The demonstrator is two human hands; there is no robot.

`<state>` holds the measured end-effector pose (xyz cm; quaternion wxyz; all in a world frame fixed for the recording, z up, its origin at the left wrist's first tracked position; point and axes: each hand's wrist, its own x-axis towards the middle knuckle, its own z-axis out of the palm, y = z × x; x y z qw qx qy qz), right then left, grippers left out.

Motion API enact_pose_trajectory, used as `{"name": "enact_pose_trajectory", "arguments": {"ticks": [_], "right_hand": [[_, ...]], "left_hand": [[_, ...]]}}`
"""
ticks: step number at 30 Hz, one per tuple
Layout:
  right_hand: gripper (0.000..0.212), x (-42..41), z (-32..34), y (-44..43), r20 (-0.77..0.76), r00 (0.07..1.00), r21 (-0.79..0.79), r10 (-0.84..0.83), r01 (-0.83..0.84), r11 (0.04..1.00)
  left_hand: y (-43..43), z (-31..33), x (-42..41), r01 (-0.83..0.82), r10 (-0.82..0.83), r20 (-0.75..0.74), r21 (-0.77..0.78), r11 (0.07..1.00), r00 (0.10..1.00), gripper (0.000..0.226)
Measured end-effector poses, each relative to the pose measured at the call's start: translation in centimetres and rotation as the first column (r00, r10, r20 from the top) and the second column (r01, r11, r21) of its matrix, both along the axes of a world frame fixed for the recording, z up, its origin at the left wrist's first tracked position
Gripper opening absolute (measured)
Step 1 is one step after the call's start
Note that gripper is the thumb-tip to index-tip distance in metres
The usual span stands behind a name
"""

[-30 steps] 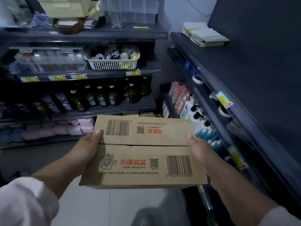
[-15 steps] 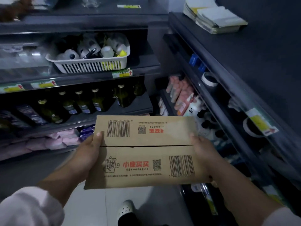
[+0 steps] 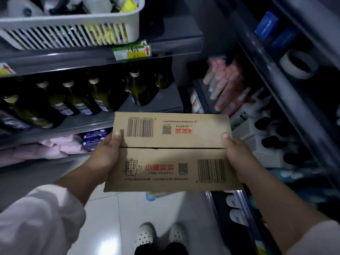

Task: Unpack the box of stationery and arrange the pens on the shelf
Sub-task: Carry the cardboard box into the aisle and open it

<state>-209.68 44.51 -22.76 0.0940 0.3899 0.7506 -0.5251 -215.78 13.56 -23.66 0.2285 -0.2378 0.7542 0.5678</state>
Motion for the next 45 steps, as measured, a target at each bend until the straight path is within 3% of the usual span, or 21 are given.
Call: {"name": "enact_pose_trajectory", "arguments": {"ticks": [4, 12, 18, 22, 27, 32, 39, 45], "right_hand": [[0.045, -2.4, -2.8, 0.6, 0.026, 1.0, 0.009, 0.007, -0.007, 1.0], [0.058, -5.3, -7.0, 1.1, 0.07, 0.997, 0.03, 0.011, -0.013, 0.999], [0.049, -5.6, -9.1, 1.4, 0.085, 0.996, -0.002, 0.037, -0.037, 0.999], [0.05, -5.9, -9.6, 1.4, 0.071, 0.997, -0.008, 0.034, -0.034, 0.999], [0.057, -5.8, -9.4, 1.4, 0.065, 0.994, 0.032, 0.089, -0.092, 0.995], [0.06, -5.0, -8.2, 1.0, 0.062, 0.995, 0.113, 0.077, -0.083, 0.99], [0.051, -3.0, -3.9, -0.1, 0.015, 0.997, 0.191, 0.076, -0.077, 0.979], [0.029, 1.5, -0.4, -0.8, -0.042, 0.995, 0.143, 0.087, -0.081, 0.987]], "left_hand": [[0.2, -2.9, -2.6, 0.034, -0.034, 0.004, -0.073, 0.997, 0.999, 0.05], [1.1, -6.3, -5.7, 0.027, -0.023, 0.053, -0.077, 0.997, 0.998, 0.048], [1.5, -8.6, -5.8, 0.071, -0.069, 0.018, -0.146, 0.987, 0.997, 0.045], [2.0, -8.9, -6.3, 0.039, -0.035, 0.039, -0.104, 0.994, 0.999, 0.039], [1.3, -8.9, -6.3, 0.126, -0.127, 0.002, -0.151, 0.98, 0.992, 0.043], [1.4, -7.4, -5.7, 0.1, -0.113, -0.087, -0.142, 0.985, 0.99, 0.037], [0.9, -4.6, -3.5, 0.086, -0.129, -0.109, -0.334, 0.939, 0.986, 0.055], [-0.1, -1.8, 0.1, 0.192, -0.256, -0.139, -0.361, 0.913, 0.957, 0.031]]}}
